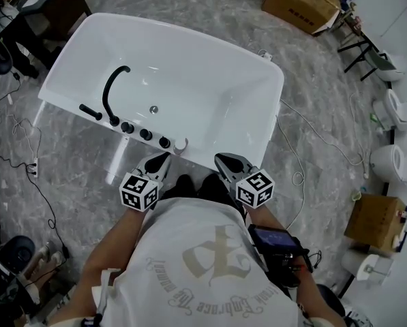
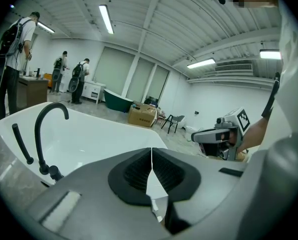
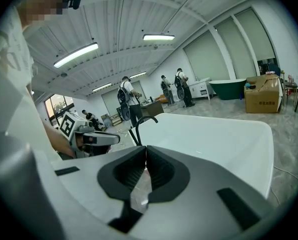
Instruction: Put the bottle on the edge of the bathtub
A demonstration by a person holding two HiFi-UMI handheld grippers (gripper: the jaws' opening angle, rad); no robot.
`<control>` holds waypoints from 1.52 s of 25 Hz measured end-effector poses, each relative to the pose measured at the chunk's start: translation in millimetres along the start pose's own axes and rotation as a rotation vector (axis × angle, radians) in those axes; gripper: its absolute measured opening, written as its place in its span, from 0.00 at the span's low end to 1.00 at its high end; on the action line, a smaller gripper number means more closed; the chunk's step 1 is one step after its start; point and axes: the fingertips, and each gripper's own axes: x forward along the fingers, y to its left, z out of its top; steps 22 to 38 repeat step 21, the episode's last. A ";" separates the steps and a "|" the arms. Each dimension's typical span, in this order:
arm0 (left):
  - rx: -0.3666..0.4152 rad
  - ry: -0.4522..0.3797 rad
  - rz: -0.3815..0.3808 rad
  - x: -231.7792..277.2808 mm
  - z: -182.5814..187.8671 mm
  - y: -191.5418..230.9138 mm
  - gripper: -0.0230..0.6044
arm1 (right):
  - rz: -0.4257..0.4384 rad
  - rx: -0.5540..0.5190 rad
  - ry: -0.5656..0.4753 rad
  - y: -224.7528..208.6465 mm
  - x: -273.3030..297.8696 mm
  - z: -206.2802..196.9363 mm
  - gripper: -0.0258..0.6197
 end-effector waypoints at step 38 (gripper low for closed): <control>0.028 0.033 -0.010 4.8 -3.1 3.2 0.05 | -0.033 0.032 -0.020 1.1 -2.9 -10.1 0.05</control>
